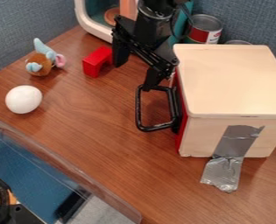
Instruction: Open the drawer
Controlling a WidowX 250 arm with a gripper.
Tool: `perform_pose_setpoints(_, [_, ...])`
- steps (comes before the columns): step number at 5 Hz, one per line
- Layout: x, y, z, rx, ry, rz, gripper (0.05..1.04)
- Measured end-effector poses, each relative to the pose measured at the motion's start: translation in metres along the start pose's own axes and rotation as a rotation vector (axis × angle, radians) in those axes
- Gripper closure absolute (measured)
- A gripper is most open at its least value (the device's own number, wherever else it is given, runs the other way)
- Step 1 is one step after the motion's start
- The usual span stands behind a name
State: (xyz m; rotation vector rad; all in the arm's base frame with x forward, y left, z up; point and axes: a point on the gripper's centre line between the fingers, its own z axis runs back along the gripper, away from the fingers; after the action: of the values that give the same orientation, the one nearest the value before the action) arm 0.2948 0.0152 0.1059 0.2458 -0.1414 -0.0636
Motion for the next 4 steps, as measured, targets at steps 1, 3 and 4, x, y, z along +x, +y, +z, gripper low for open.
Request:
perform_pose_setpoints(1, [-0.002,0.0,-0.003,0.03,0.018,0.094,0.084])
perform_pose_setpoints(3, [-0.01,-0.011,-0.004,-0.068,-0.078,0.228,0.084])
perform_pose_setpoints(4, [-0.012,-0.008,-0.005,-0.144,-0.148,0.262,0.084])
